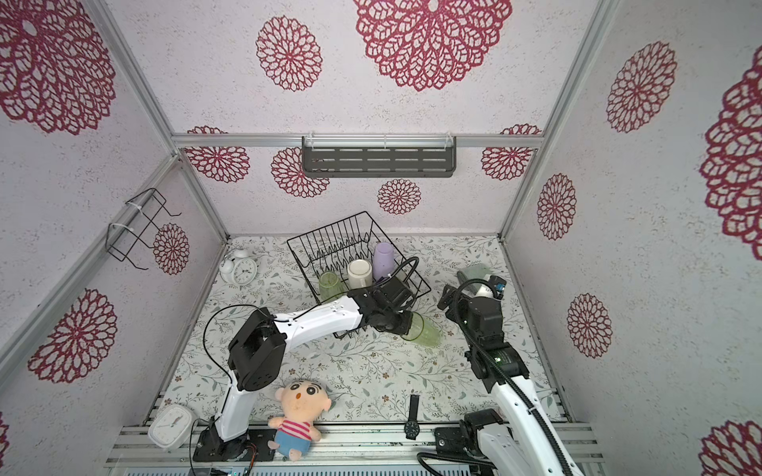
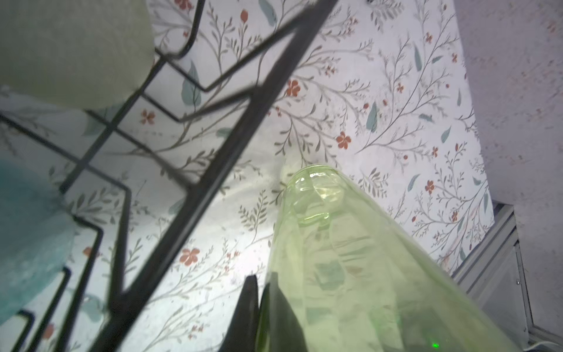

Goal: Load the cups into the dish rack
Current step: 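Lift and carry the green cup toward the right gripper while the right reaches to it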

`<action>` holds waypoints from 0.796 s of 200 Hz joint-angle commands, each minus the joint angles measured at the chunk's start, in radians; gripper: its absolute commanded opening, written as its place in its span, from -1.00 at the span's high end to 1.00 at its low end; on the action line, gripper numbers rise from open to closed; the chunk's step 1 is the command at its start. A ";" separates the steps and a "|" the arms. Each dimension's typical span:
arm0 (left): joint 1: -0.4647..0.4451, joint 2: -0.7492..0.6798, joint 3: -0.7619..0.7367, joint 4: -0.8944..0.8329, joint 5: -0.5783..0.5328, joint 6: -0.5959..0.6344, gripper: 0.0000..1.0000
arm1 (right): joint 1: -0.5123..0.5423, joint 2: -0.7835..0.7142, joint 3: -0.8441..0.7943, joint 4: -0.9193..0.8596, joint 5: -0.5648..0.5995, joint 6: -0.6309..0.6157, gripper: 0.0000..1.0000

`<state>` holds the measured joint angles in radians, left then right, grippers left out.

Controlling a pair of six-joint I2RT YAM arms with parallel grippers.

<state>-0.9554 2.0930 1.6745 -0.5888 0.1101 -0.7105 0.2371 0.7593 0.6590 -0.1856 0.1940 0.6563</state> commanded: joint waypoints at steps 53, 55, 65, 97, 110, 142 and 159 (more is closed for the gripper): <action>0.058 -0.460 -0.398 0.356 0.106 -0.061 1.00 | -0.007 0.037 0.067 0.069 -0.300 0.007 -0.98; 0.064 -0.467 -0.405 0.361 0.116 -0.064 1.00 | -0.007 0.040 0.069 0.073 -0.316 0.010 -0.98; 0.093 -0.504 -0.442 0.381 0.160 -0.078 1.00 | -0.007 0.055 0.078 0.085 -0.379 0.029 -0.98; 0.202 -0.624 -0.587 0.514 0.291 -0.114 1.00 | -0.006 0.094 0.061 0.190 -0.557 0.120 -0.98; 0.251 -0.668 -0.645 0.564 0.343 -0.136 1.00 | -0.005 0.111 0.043 0.246 -0.619 0.171 -0.96; 0.355 -0.759 -0.749 0.650 0.451 -0.178 1.00 | 0.006 0.143 -0.008 0.389 -0.729 0.274 -0.77; 0.393 -0.802 -0.800 0.716 0.496 -0.200 1.00 | 0.032 0.173 -0.018 0.475 -0.804 0.308 -0.77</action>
<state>-0.6033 1.3655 0.9131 -0.0494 0.4793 -0.8650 0.2417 0.9070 0.6468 0.1036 -0.4549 0.8715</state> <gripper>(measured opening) 0.088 0.882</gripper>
